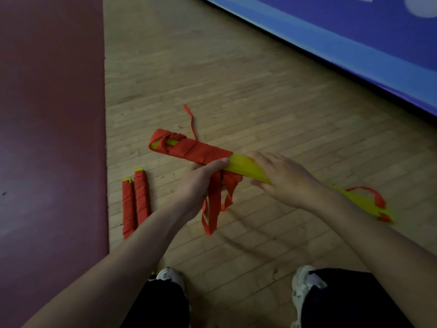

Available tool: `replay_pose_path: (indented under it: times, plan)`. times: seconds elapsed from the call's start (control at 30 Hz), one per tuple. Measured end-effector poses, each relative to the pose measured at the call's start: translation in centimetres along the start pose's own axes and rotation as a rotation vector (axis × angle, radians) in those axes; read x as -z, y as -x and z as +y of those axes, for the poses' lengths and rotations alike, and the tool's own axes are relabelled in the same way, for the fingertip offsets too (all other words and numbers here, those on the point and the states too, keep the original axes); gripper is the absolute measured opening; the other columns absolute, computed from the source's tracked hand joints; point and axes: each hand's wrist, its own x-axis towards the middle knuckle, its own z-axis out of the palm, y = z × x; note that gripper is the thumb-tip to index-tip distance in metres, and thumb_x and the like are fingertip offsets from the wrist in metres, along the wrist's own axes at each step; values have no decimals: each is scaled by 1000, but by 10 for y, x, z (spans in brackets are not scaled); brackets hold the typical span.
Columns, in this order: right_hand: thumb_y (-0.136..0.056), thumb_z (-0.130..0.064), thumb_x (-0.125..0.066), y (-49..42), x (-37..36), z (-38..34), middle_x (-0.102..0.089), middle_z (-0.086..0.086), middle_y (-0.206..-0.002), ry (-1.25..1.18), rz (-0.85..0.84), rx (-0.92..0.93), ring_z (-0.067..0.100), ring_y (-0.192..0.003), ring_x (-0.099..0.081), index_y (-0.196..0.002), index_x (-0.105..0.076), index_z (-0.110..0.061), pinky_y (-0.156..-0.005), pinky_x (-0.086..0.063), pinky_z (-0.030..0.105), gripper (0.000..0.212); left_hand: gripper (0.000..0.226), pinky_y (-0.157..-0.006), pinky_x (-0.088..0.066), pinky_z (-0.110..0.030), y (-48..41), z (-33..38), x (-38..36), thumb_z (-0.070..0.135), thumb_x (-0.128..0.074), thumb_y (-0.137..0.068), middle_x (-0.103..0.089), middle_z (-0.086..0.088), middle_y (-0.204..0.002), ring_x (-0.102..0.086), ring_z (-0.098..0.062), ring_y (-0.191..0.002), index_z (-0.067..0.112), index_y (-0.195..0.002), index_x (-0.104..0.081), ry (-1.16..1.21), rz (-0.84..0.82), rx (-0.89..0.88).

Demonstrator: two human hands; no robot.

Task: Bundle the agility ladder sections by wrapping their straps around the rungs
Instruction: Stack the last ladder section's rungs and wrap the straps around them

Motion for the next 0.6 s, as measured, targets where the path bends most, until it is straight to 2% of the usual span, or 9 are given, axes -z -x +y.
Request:
replay_pose_path:
  times: [0.1, 0.2, 0.27, 0.33, 0.37, 0.47, 0.6]
  plan:
    - [-71, -52, -77, 1, 21, 10, -60, -16, -104, -369, -162, -105, 2, -92, -57, -127, -46, -39, -77, -48, 25, 66, 26, -61, -55, -27, 1, 4, 2, 8, -59, -90, -70, -24, -82, -71, -30, -72, -14, -103, -62, -11, -59, -16]
    - [-65, -54, -79, 2, 36, 16, -64, -17, -85, -529, -287, -151, -9, -76, -58, -104, -59, -38, -63, -41, 11, 46, 29, -69, -57, -32, 1, 7, 5, 11, -61, -84, -71, -21, -81, -71, -34, -78, -13, -100, -63, -15, -126, -53]
    - [-67, -50, -75, 3, 41, 18, -71, -8, -82, -646, -377, -141, -1, -77, -65, -94, -65, -29, -68, -45, 13, 35, 31, -69, -57, -32, 1, 9, 6, 15, -62, -77, -71, -21, -78, -71, -34, -78, -11, -94, -64, -27, -155, -66]
    - [-72, -43, -70, 4, 42, 19, -74, 1, -81, -783, -480, -150, 16, -79, -70, -90, -66, -17, -74, -52, 24, 32, 30, -68, -57, -34, 0, 10, 8, 17, -62, -75, -70, -20, -75, -71, -33, -74, -9, -89, -65, -47, -181, -80]
    - [-74, -39, -68, 6, 42, 17, -73, 6, -78, -867, -528, -172, 22, -72, -69, -88, -65, -12, -70, -55, 29, 30, 29, -67, -57, -34, 0, 10, 9, 18, -62, -76, -70, -22, -76, -71, -33, -72, -9, -88, -65, -61, -201, -84]
    - [-75, -33, -66, 10, 43, 15, -60, 11, -65, -1013, -551, -225, 18, -49, -56, -87, -59, -6, -50, -50, 28, 30, 31, -67, -59, -36, -2, 12, 12, 23, -60, -83, -70, -24, -81, -71, -30, -72, -7, -88, -66, -105, -270, -56]
    - [-79, -30, -64, 12, 46, 18, -54, 8, -59, -1115, -490, -222, 15, -42, -47, -86, -55, -5, -45, -43, 26, 27, 33, -68, -58, -39, -2, 10, 14, 23, -53, -87, -73, -13, -89, -71, -22, -73, -2, -105, -64, -179, -399, -5]
